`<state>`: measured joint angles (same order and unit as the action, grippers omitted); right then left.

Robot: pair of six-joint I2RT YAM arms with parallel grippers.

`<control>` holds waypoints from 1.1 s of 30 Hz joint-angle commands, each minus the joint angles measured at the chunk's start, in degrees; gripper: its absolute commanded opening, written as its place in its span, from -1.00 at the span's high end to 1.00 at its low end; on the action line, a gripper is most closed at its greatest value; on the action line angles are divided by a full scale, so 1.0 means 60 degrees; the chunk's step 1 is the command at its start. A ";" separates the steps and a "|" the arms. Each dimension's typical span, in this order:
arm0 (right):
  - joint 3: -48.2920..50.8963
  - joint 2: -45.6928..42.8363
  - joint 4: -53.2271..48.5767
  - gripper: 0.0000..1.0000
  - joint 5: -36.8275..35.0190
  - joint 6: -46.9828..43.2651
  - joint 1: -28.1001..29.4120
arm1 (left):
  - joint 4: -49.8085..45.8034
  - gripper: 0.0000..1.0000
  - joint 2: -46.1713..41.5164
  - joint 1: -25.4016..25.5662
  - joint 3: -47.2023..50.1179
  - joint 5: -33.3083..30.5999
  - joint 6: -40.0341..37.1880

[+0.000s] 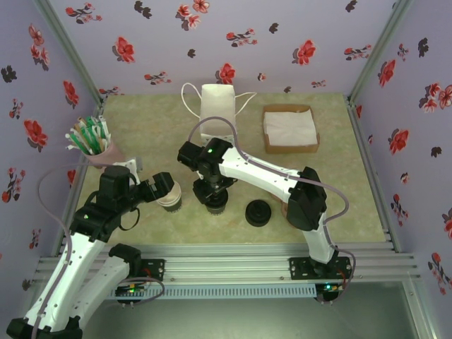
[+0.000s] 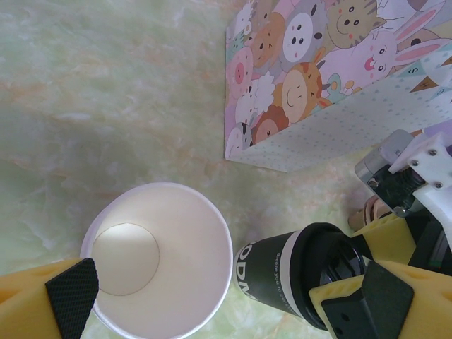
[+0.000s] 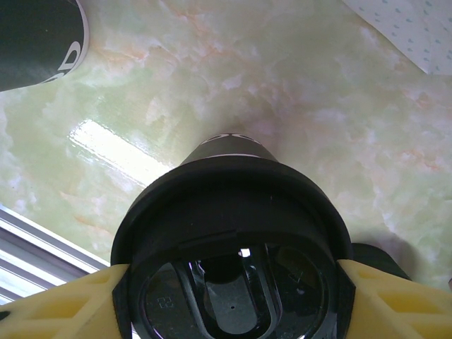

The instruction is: Pack the takeout coffee

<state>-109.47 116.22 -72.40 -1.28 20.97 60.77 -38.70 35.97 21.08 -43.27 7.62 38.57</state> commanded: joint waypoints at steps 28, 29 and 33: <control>0.0983 0.0251 0.0423 -0.33 0.0239 0.0086 0.0118 | -0.0131 -0.98 -0.0161 -0.0108 0.0049 0.0093 -0.0180; 0.0969 0.0243 0.0429 -0.32 0.0234 0.0104 0.0128 | -0.0137 -0.98 -0.0156 -0.0107 0.0048 0.0094 -0.0176; 0.0744 0.0164 0.0306 -0.33 0.0144 0.0108 0.0114 | -0.0135 -0.99 -0.0159 -0.0114 0.0033 0.0093 -0.0187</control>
<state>-106.65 115.35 -69.73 -1.72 21.02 60.82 -38.74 35.59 20.95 -43.20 7.62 38.57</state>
